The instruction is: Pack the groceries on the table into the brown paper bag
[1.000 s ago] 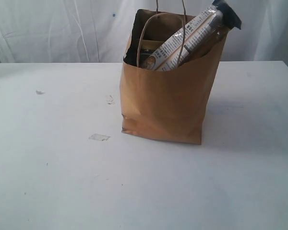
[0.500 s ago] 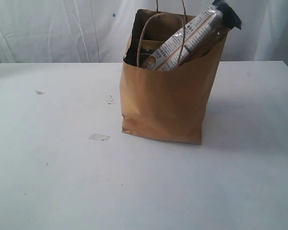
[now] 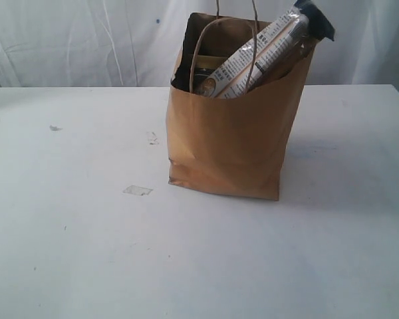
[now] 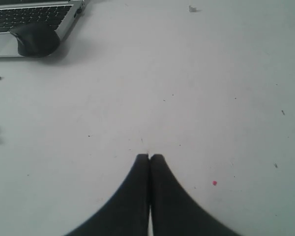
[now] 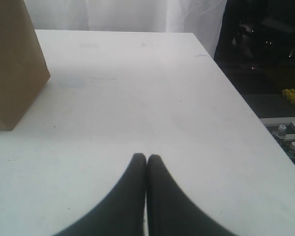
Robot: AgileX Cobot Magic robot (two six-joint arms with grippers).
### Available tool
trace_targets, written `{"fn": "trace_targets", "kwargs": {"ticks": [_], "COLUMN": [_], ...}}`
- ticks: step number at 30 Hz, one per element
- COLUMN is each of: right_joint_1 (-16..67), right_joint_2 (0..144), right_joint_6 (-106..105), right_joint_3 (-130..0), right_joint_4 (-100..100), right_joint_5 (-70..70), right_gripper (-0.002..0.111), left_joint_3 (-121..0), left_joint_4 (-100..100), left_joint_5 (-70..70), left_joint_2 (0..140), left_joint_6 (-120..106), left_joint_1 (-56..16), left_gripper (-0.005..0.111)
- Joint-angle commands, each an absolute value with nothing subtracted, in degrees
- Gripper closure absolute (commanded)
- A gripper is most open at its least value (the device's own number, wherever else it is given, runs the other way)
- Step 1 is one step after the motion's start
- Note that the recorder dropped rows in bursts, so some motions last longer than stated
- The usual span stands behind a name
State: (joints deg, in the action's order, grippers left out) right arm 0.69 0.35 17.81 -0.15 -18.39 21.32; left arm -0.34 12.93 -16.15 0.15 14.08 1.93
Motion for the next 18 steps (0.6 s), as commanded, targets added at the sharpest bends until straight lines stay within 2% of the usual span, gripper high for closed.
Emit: {"fn": "trace_targets", "kwargs": {"ticks": [1, 16, 18], "right_joint_1": [1.1, 0.2, -1.1], "right_joint_2": [0.0, 0.0, 0.0], "right_joint_6": [18.0, 18.1, 10.1], "right_joint_3": [0.0, 0.0, 0.0], "right_joint_4": [-18.7, -17.4, -13.3], "right_joint_5": [21.1, 21.0, 19.9], "right_gripper": [0.108, 0.108, 0.108], "left_joint_3": [0.0, 0.0, 0.0], "left_joint_4": [12.4, 12.4, 12.4], "left_joint_5": [-15.9, -15.9, -15.9], "left_joint_2": [0.0, 0.0, 0.0], "left_joint_6": [13.9, 13.9, 13.9], "left_joint_1": [1.6, 1.6, 1.6], "left_gripper": [0.107, 0.107, 0.107]}}
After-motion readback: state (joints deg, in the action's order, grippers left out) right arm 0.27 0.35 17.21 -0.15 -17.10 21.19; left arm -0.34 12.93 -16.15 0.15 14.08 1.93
